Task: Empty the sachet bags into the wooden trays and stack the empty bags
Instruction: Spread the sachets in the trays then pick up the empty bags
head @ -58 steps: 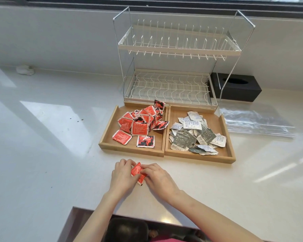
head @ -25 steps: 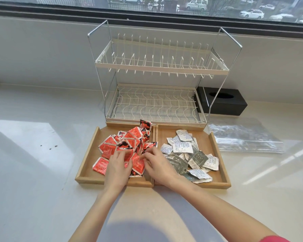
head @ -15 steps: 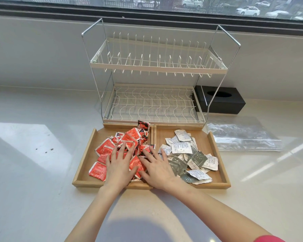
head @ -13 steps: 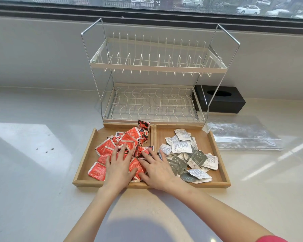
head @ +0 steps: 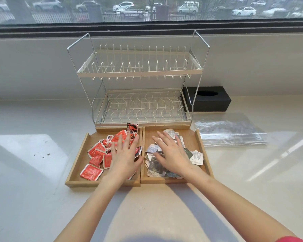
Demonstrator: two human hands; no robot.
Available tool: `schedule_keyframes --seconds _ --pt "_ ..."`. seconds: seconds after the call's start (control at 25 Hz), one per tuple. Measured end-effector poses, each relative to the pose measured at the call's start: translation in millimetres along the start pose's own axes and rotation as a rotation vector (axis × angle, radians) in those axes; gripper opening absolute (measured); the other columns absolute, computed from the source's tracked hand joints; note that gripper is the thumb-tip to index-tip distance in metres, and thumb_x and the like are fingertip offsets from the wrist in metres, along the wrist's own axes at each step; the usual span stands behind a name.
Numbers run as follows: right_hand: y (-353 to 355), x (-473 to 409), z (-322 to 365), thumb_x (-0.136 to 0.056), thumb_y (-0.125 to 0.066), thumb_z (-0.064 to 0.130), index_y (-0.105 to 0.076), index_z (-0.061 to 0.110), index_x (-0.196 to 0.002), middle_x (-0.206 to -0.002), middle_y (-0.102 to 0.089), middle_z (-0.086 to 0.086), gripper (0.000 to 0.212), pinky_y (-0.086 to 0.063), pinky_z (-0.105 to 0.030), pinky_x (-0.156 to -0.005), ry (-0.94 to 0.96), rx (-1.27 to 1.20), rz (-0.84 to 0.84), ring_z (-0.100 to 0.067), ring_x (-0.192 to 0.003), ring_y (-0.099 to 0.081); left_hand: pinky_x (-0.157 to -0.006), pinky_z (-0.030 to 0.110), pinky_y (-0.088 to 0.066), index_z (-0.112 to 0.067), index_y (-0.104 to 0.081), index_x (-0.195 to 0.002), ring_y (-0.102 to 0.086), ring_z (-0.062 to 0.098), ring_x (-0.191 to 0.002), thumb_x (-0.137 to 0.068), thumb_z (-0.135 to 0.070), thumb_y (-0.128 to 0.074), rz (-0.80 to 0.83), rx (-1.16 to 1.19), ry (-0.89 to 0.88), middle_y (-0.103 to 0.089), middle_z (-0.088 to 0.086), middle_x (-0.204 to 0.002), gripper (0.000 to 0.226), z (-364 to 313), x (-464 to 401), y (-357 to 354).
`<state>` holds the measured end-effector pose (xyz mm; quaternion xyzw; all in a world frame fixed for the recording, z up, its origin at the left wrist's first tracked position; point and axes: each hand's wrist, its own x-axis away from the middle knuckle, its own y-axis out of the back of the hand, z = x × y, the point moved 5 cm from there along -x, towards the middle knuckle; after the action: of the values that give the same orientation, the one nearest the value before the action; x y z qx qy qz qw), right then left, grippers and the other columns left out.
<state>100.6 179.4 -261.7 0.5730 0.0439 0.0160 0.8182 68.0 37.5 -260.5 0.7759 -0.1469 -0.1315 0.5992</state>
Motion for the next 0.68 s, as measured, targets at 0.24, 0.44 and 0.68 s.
schedule_keyframes --seconds 0.24,0.44,0.68 --pt "36.6 36.1 -72.5 -0.092 -0.042 0.03 -0.022 0.023 -0.143 -0.156 -0.014 0.0 0.055 0.008 -0.04 -0.115 -0.094 0.014 -0.055 -0.016 -0.145 -0.003 -0.114 0.046 0.004 -0.025 -0.007 -0.143 0.009 0.027 -0.142 -0.088 -0.049 -0.037 0.026 0.02 -0.08 0.003 0.008 -0.156 0.067 -71.0 -10.8 -12.2" --pt "58.2 71.5 -145.2 -0.093 -0.039 0.027 -0.018 0.023 -0.144 -0.157 -0.009 0.0 0.055 0.006 -0.04 -0.115 -0.183 0.061 -0.035 -0.016 -0.145 -0.001 -0.114 0.046 0.003 -0.022 -0.013 -0.143 0.005 0.027 -0.143 -0.09 -0.044 -0.039 0.025 0.053 -0.144 -0.003 0.008 -0.156 0.063 -146.0 -24.7 -30.1" --pt "73.8 96.8 -223.6 -0.092 -0.043 0.02 -0.018 0.02 -0.144 -0.157 -0.009 -0.002 0.058 0.005 -0.041 -0.115 -0.231 0.077 -0.005 -0.019 -0.145 -0.001 -0.114 0.045 0.002 -0.023 -0.011 -0.143 0.003 0.026 -0.143 -0.089 -0.036 -0.044 0.051 0.06 -0.172 -0.004 0.007 -0.156 0.065 -223.8 -41.9 -63.1"
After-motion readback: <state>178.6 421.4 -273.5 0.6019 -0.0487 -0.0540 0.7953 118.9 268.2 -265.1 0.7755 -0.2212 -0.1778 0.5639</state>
